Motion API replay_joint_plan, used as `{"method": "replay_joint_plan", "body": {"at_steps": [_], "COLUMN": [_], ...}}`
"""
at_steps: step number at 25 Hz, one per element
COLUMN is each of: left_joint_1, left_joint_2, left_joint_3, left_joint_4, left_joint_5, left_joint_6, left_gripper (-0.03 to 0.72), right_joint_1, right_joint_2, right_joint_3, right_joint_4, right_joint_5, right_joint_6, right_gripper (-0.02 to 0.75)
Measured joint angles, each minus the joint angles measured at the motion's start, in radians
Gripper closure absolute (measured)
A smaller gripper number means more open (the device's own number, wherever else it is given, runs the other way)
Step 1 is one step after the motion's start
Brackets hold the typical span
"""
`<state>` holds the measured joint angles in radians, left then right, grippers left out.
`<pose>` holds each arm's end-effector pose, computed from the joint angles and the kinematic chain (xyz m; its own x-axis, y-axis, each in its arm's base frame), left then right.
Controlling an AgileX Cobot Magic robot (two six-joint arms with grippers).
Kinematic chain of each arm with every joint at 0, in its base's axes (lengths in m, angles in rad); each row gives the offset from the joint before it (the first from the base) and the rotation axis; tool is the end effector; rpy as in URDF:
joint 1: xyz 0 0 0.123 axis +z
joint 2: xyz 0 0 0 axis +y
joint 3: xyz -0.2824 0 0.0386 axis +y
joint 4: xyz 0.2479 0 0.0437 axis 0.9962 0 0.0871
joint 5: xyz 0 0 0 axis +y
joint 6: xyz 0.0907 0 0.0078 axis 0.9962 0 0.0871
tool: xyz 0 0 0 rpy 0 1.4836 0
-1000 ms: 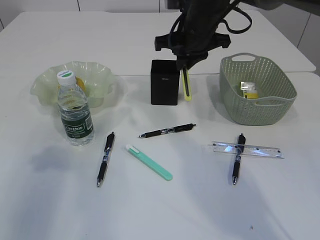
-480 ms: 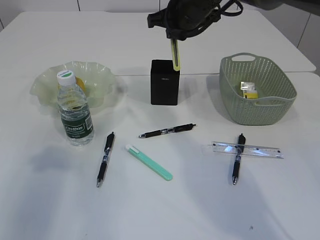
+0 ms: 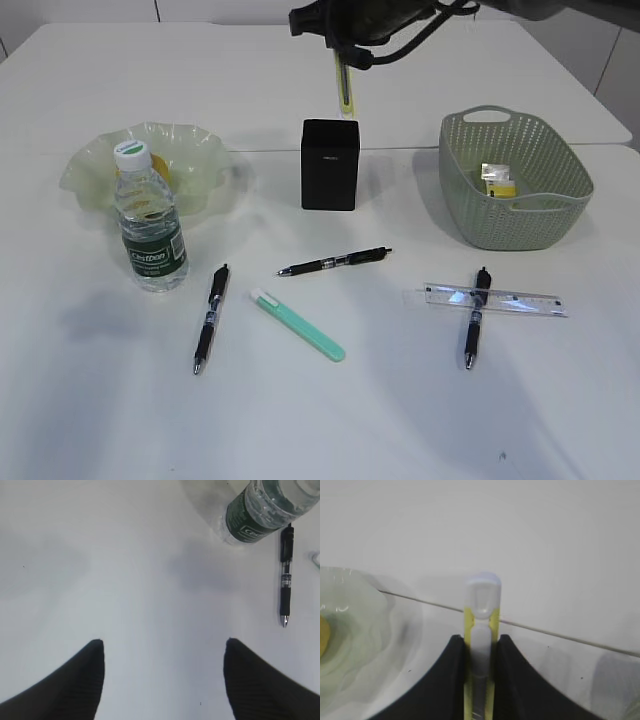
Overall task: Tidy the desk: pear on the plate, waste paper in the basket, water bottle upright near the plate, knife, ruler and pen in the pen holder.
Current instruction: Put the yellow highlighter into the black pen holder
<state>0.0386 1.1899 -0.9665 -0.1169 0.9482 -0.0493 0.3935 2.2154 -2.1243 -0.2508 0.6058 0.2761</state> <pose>0.2249 0.0000 0.3072 -0.8765 -0.1508 -0.4572 -0.0975 0.9856 -0.1383 0.4907 0.1898 0.2959 -0.5350 -0.1487 -0.8317 -0.2354 0.9716 -0.0223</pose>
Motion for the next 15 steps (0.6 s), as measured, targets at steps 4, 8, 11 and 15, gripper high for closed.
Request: {"method": "replay_joint_plan", "body": {"at_steps": [4, 8, 11, 15], "left_joint_1": [0.000, 0.000, 0.000, 0.000], "left_joint_2": [0.000, 0.000, 0.000, 0.000], "left_joint_3": [0.000, 0.000, 0.000, 0.000], "left_joint_4": [0.000, 0.000, 0.000, 0.000], "left_joint_5": [-0.002, -0.002, -0.002, -0.002], "left_joint_6": [0.000, 0.000, 0.000, 0.000], "left_gripper": [0.161, 0.161, 0.161, 0.161], "right_joint_1": [0.000, 0.000, 0.000, 0.000], "right_joint_2": [0.004, 0.029, 0.057, 0.083], "right_joint_3": [0.000, 0.000, 0.000, 0.000], "right_joint_4": [-0.046, -0.066, -0.068, -0.071], "right_joint_5": [-0.057, -0.084, -0.112, -0.147], "right_joint_6": [0.000, 0.000, 0.000, 0.000], "right_gripper": [0.615, 0.615, 0.615, 0.615]}}
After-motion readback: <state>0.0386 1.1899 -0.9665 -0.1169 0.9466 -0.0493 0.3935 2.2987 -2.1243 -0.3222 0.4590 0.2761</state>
